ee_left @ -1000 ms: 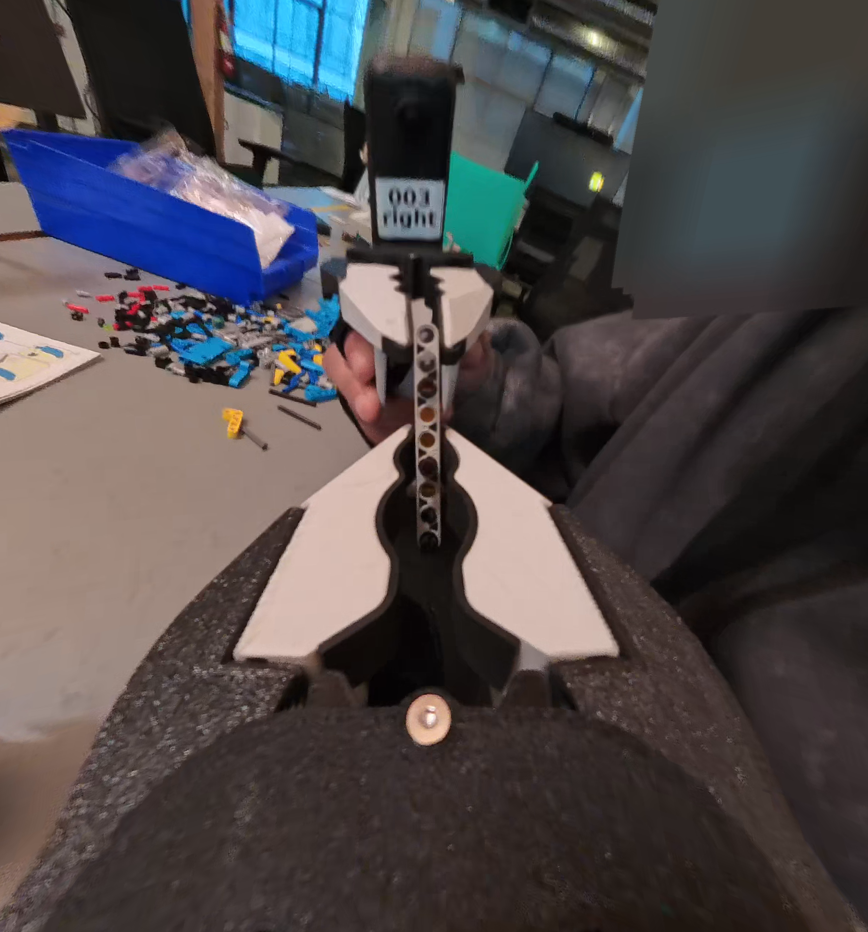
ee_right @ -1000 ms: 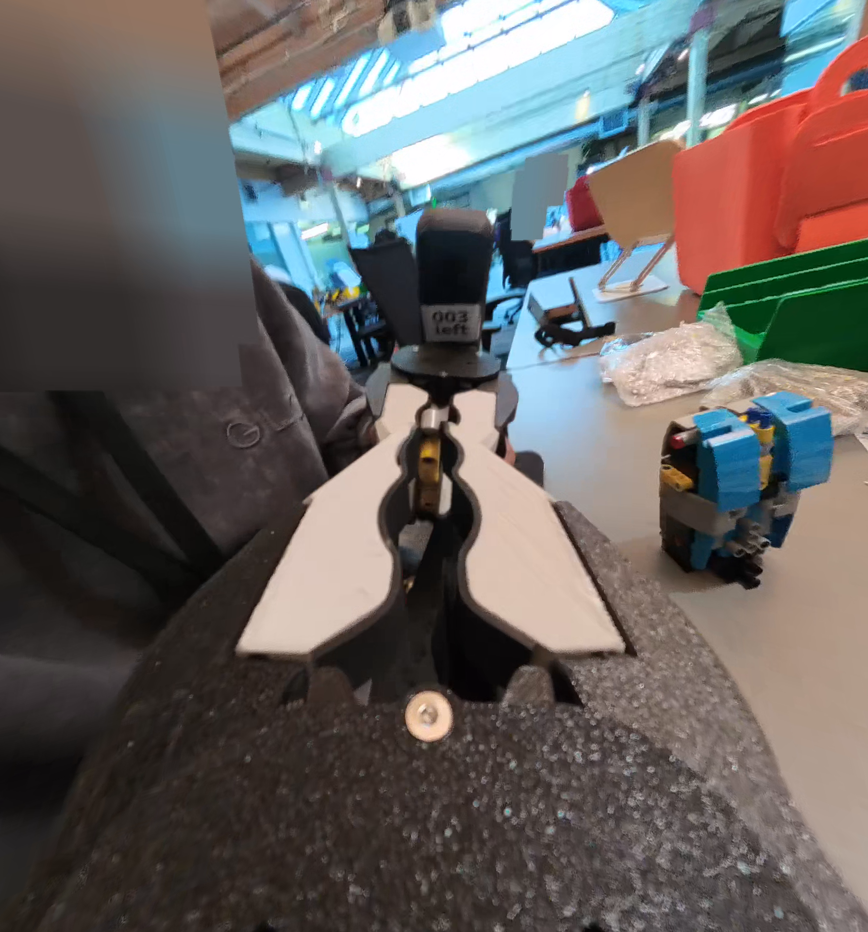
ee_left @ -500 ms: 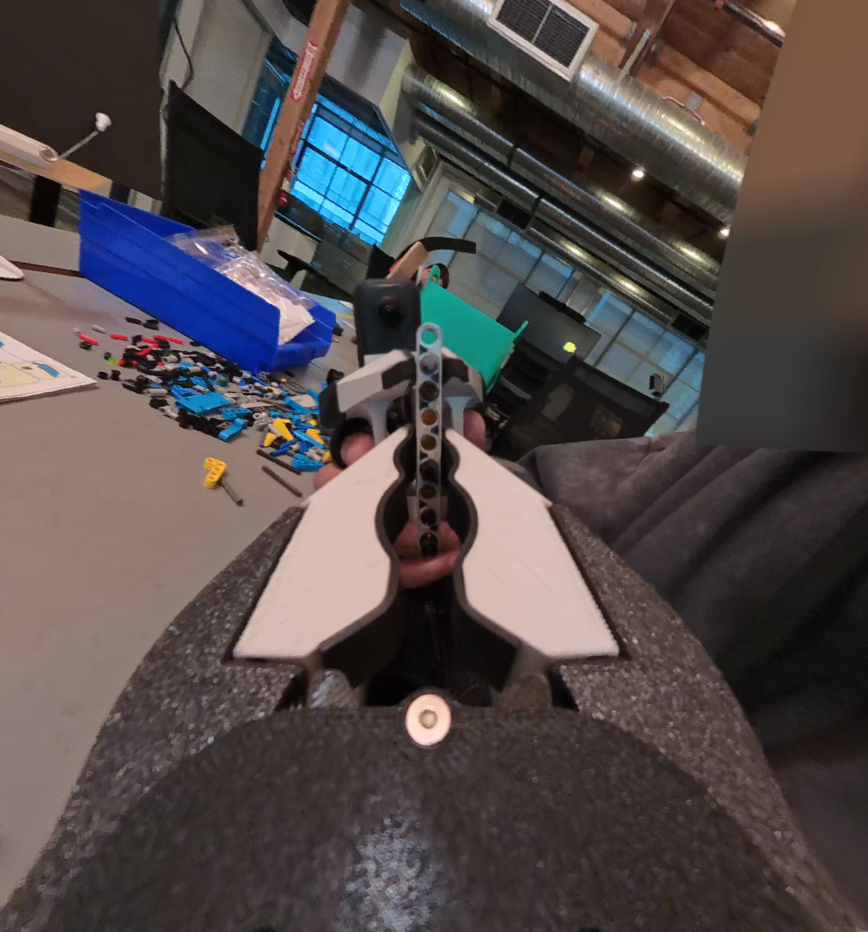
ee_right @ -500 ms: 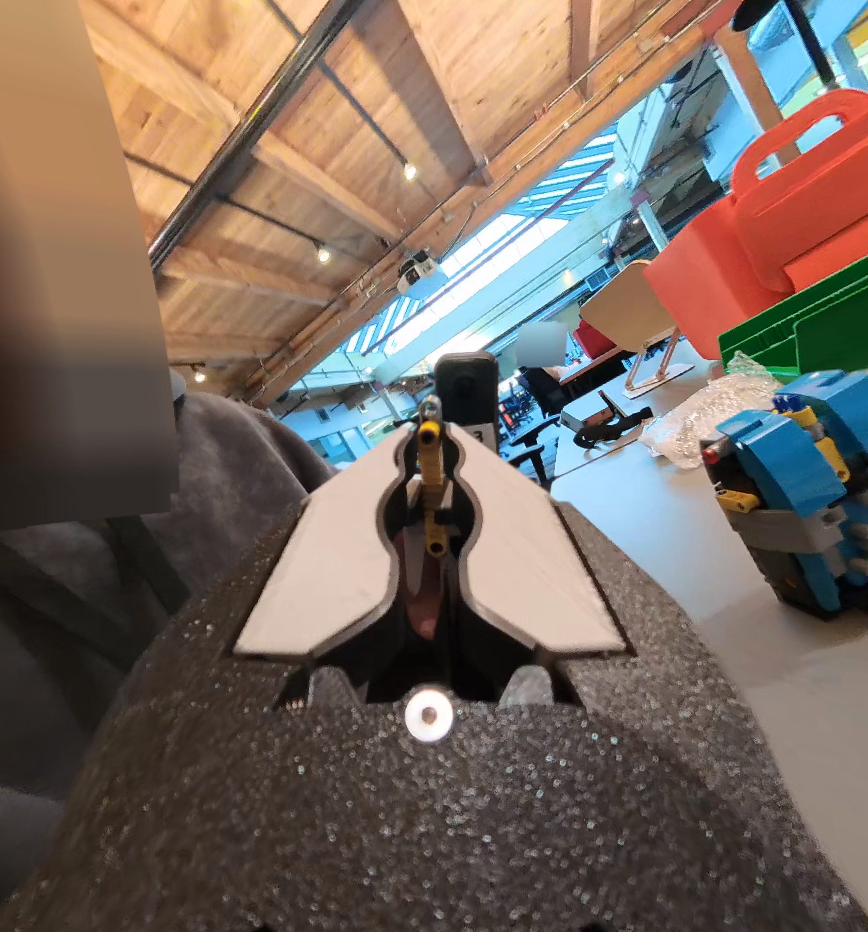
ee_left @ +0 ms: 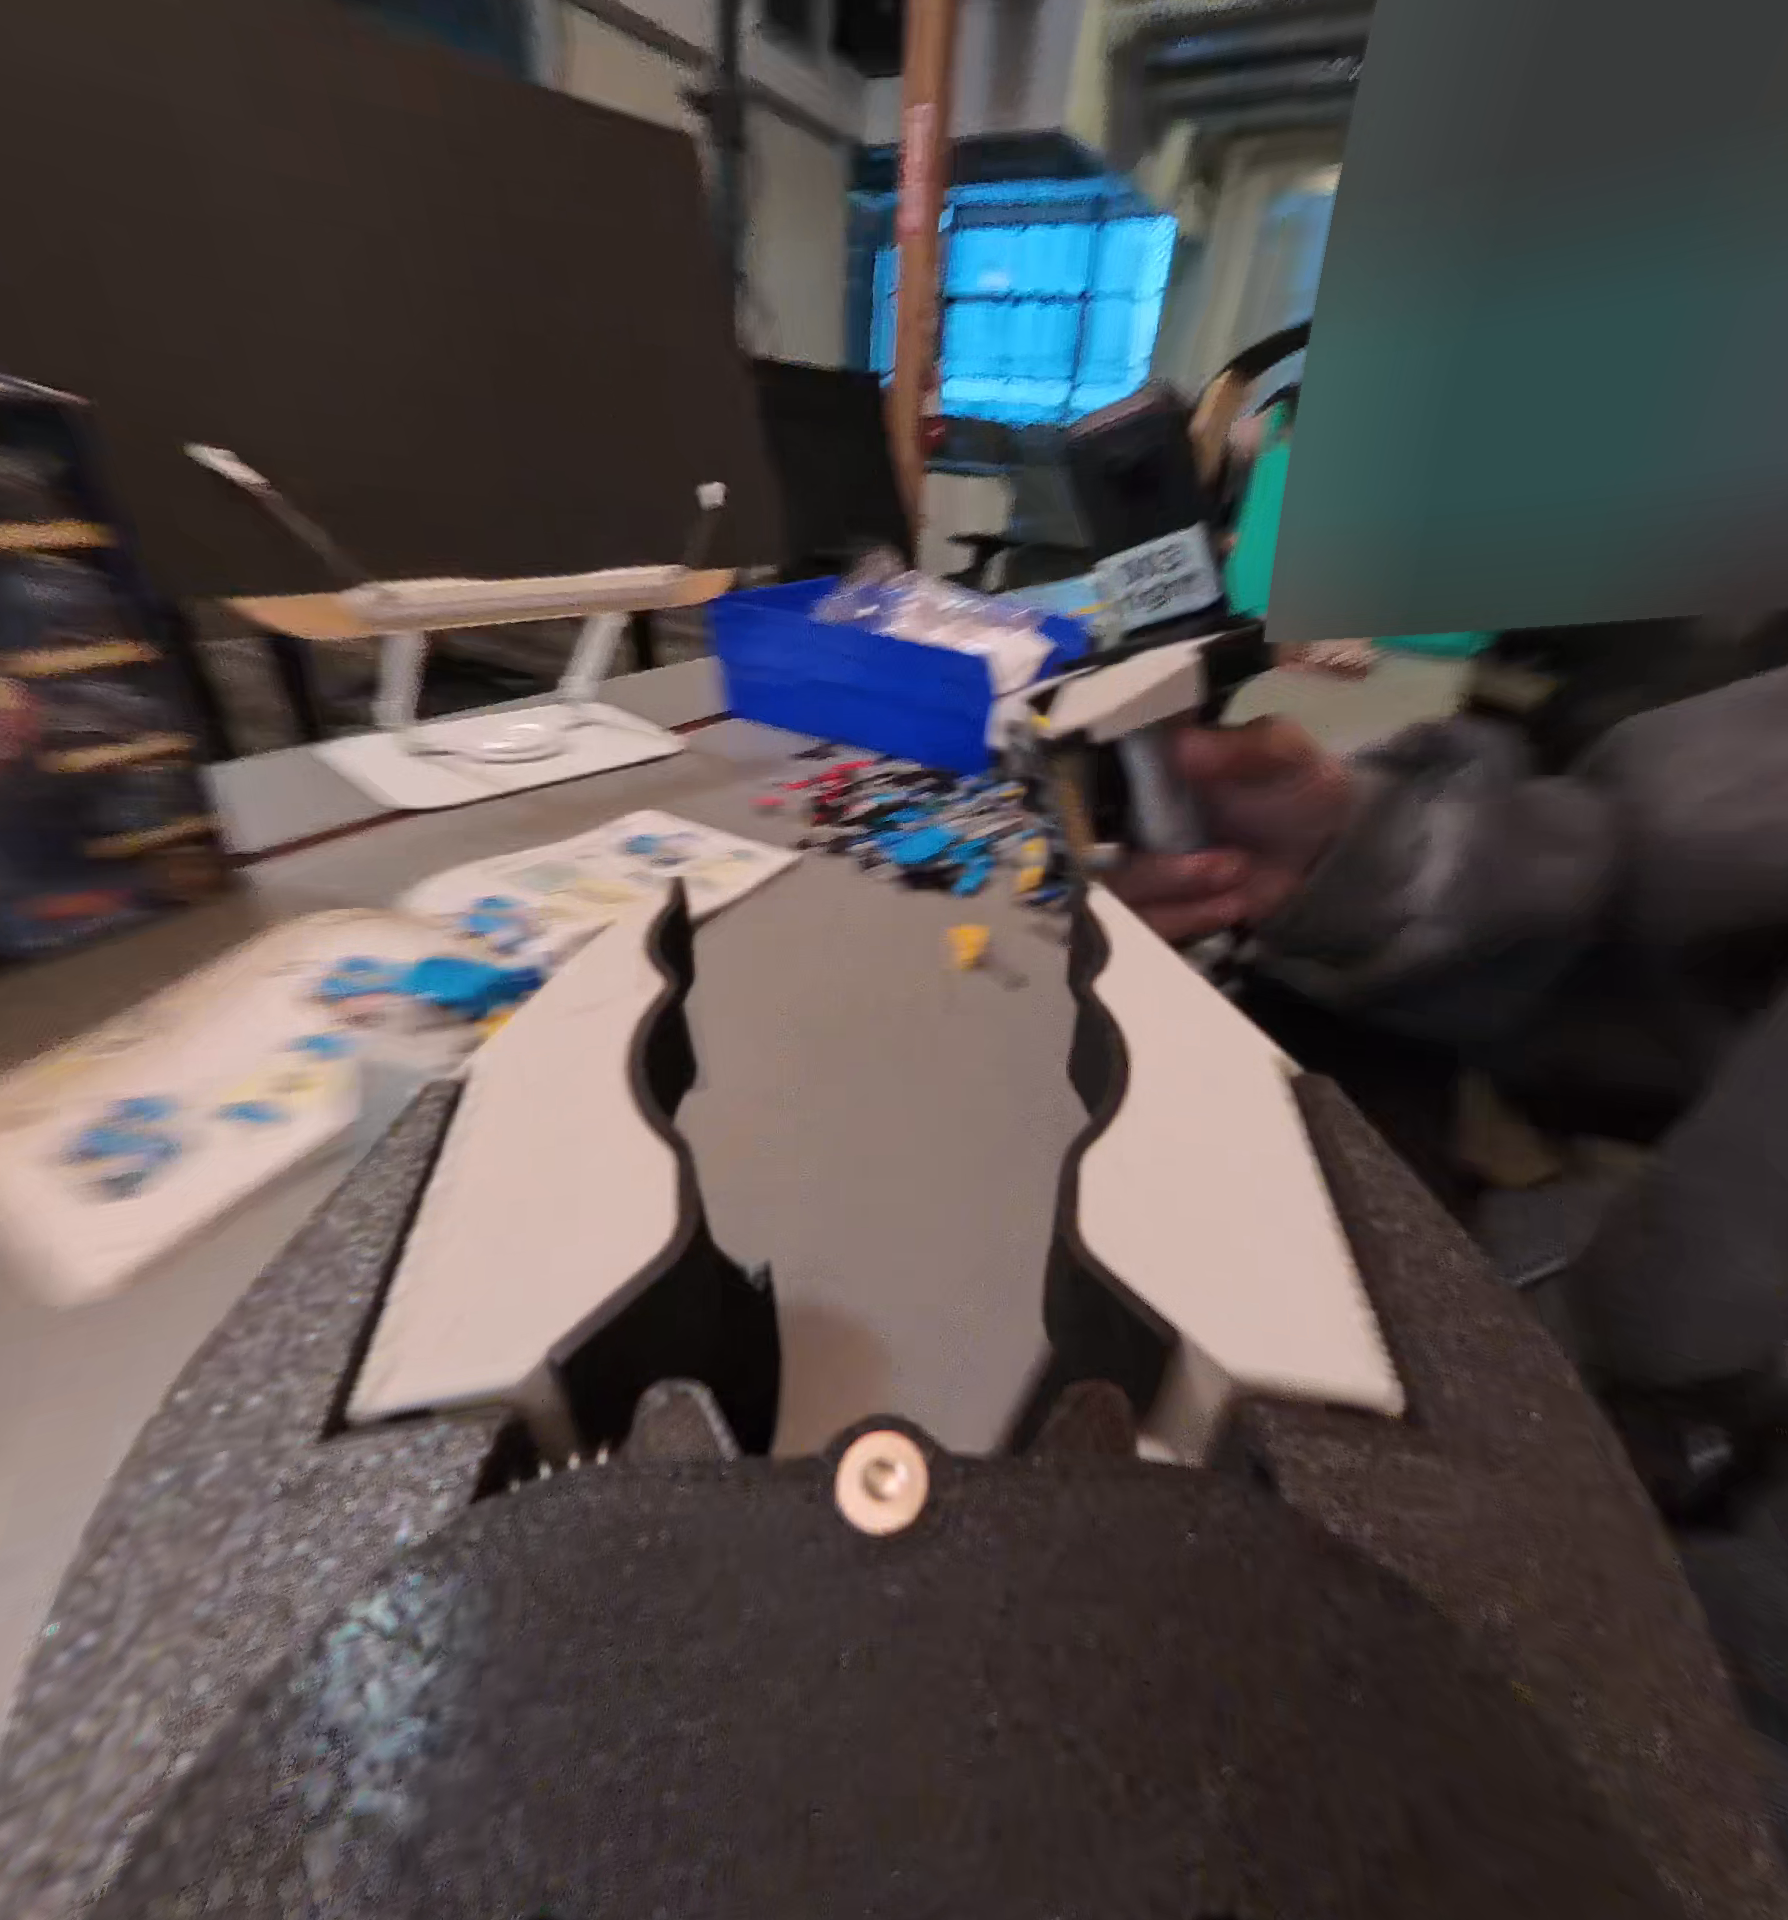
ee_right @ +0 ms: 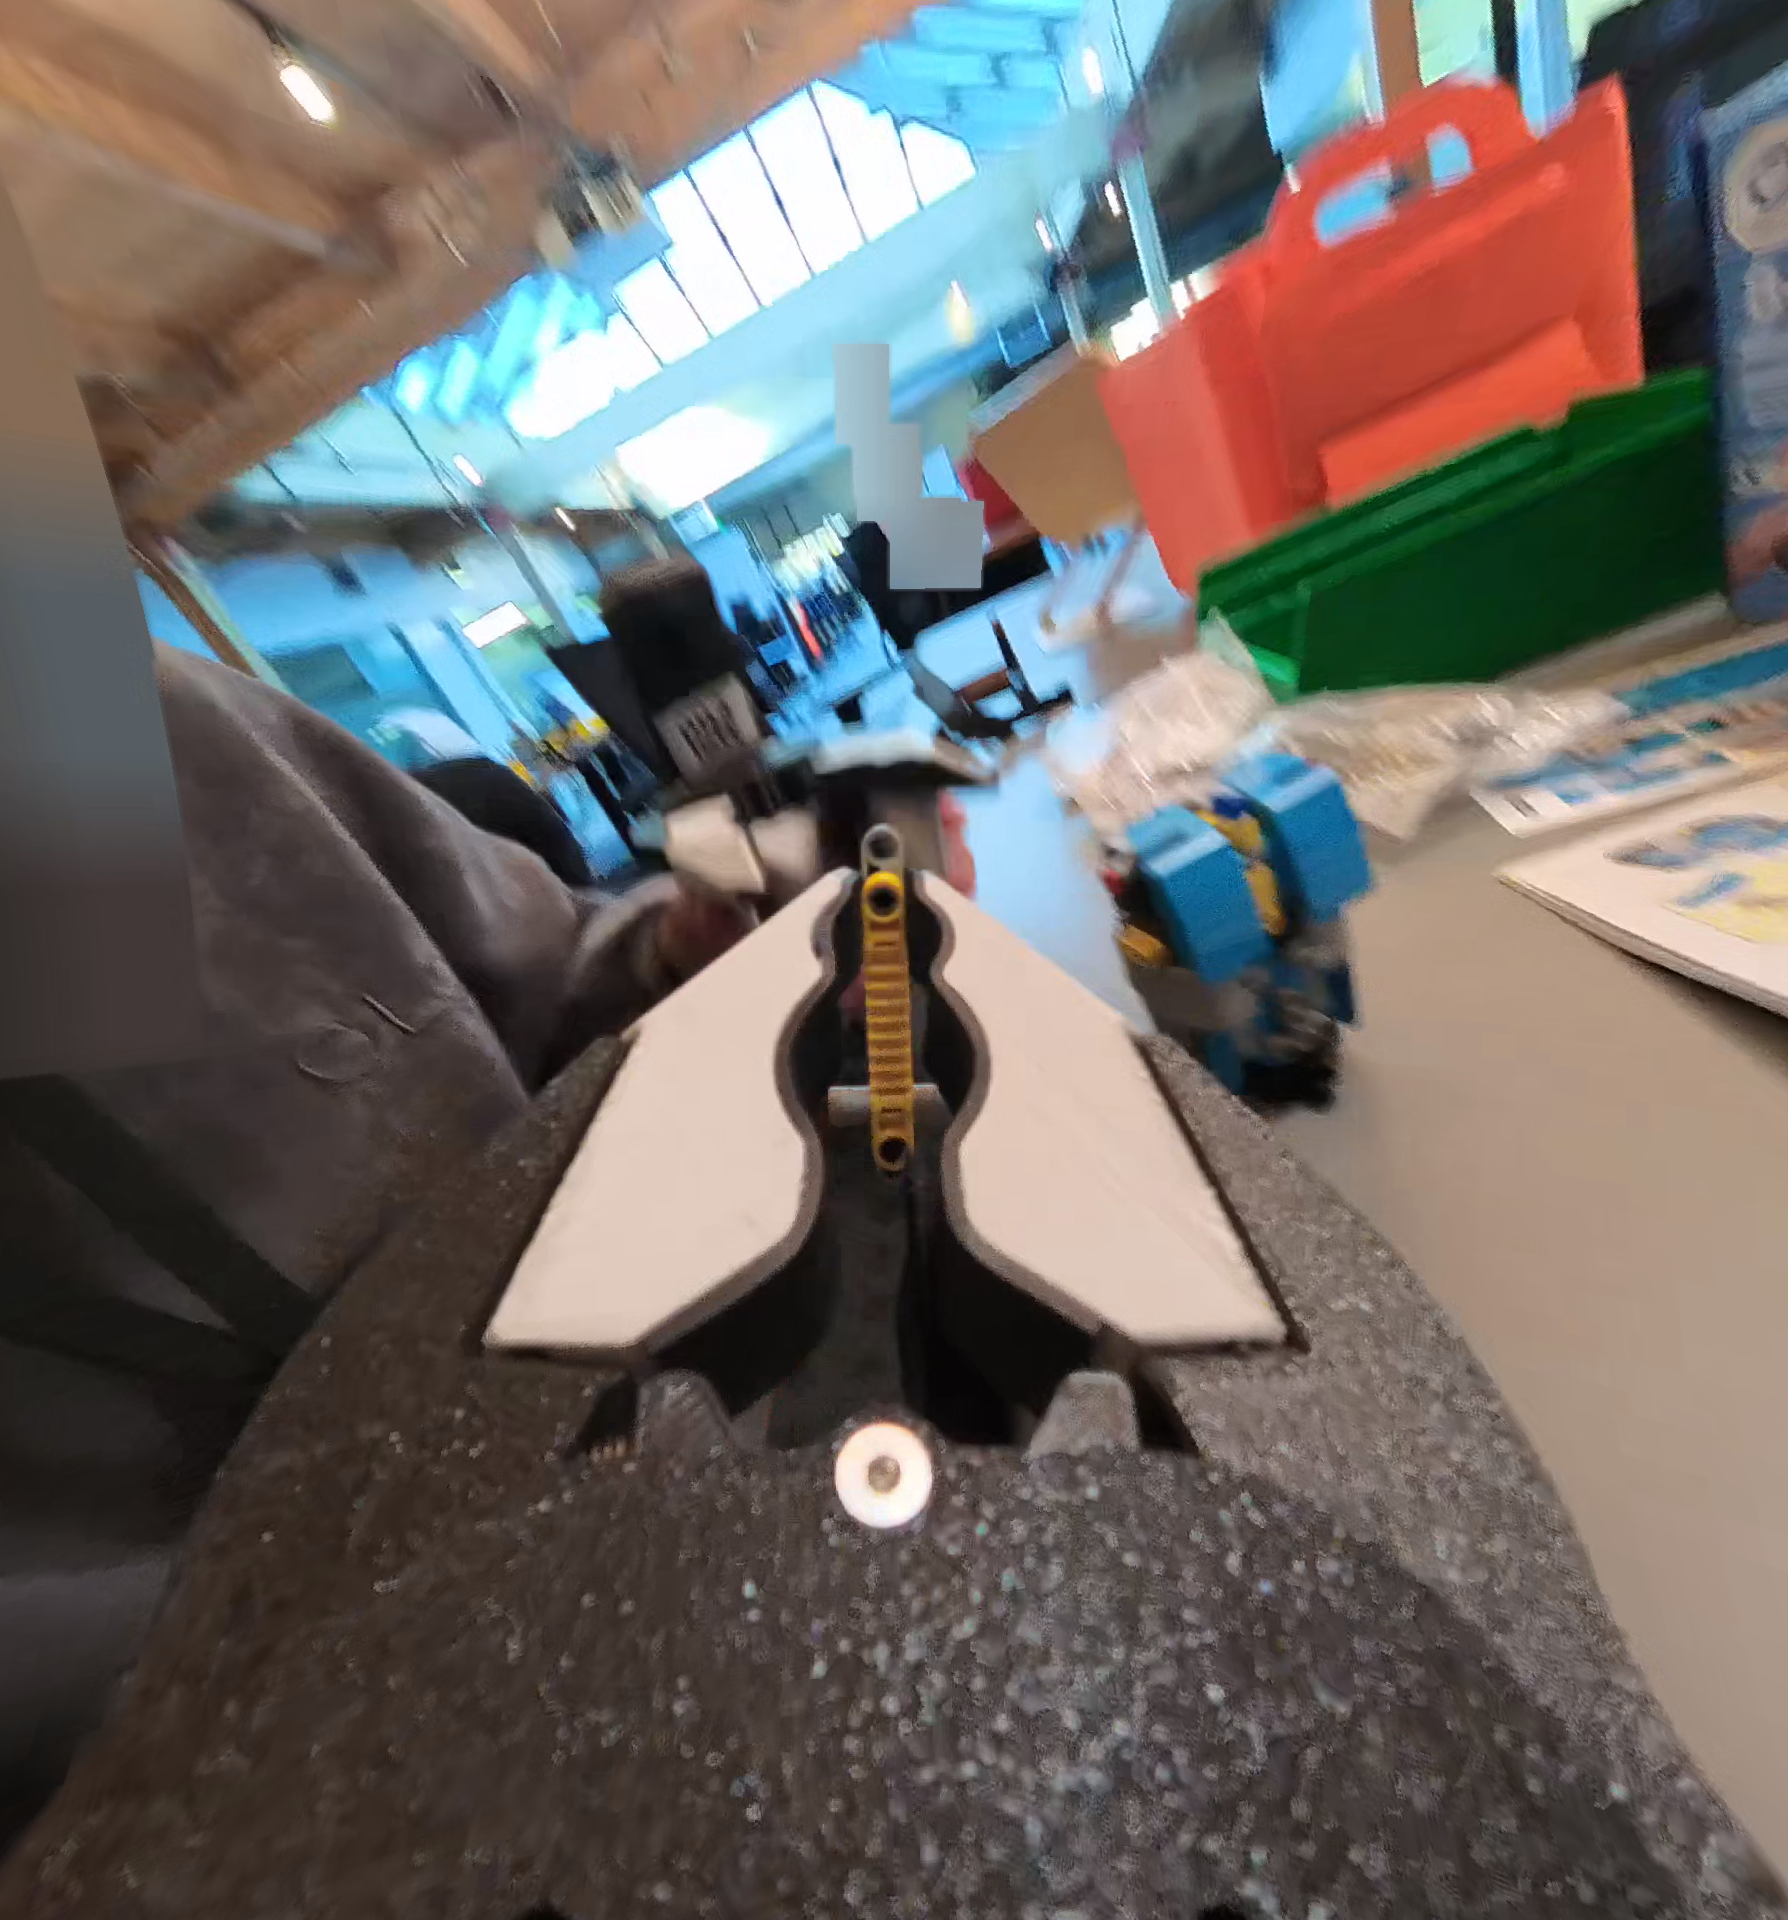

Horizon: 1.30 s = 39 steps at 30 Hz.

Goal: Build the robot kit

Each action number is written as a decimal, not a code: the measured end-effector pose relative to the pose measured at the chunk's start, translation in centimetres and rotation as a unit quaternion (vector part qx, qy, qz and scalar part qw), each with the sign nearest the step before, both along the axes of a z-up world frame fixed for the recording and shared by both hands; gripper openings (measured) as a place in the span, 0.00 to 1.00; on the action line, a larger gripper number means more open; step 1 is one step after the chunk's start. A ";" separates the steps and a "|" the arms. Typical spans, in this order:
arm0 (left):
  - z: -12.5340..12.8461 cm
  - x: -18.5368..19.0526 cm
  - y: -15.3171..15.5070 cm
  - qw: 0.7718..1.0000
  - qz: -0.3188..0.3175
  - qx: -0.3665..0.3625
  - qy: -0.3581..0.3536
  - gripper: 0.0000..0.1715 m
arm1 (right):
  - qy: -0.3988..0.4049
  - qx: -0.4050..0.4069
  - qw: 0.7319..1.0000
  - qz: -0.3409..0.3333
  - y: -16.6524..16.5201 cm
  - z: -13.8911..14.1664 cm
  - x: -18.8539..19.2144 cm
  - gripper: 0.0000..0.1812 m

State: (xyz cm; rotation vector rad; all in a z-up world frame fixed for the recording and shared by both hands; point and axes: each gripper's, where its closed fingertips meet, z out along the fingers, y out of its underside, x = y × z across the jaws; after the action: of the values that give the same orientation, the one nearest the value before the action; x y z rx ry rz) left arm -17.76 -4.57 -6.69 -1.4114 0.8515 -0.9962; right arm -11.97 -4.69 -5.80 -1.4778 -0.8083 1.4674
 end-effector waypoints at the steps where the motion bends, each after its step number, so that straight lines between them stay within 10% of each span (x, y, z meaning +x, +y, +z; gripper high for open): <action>1: -0.4 -1.8 1.8 0.999 0.023 0.019 0.028 0.47 | -0.041 -0.008 0.999 0.004 0.8 -1.3 -0.2 0.03; 6: -9.1 -6.2 8.4 0.968 0.003 -0.053 0.247 0.63 | -0.176 -0.032 0.984 -0.005 5.5 -6.9 -2.4 0.04; 13: -12.8 -2.9 9.2 0.955 -0.078 -0.104 0.268 0.67 | -0.165 -0.103 0.980 -0.046 9.5 -10.5 -4.9 0.04; 18: -16.1 -2.2 8.9 0.924 -0.098 -0.104 0.354 0.47 | -0.112 -0.132 0.984 -0.041 10.1 -9.7 -5.4 0.04; 28: -10.0 2.3 7.5 0.962 -0.189 -0.065 0.186 0.45 | 0.002 -0.089 0.996 -0.001 8.7 -4.0 -5.0 0.04; 39: -7.8 5.6 4.6 0.934 -0.333 -0.065 0.113 0.45 | -0.045 0.038 0.998 -0.010 7.1 -0.7 -3.0 0.03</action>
State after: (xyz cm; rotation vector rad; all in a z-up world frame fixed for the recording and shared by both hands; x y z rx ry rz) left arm -12.14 0.02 -14.44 -1.3878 1.5208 -1.4314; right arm -14.99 2.36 -6.46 -1.5004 -0.8918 1.3487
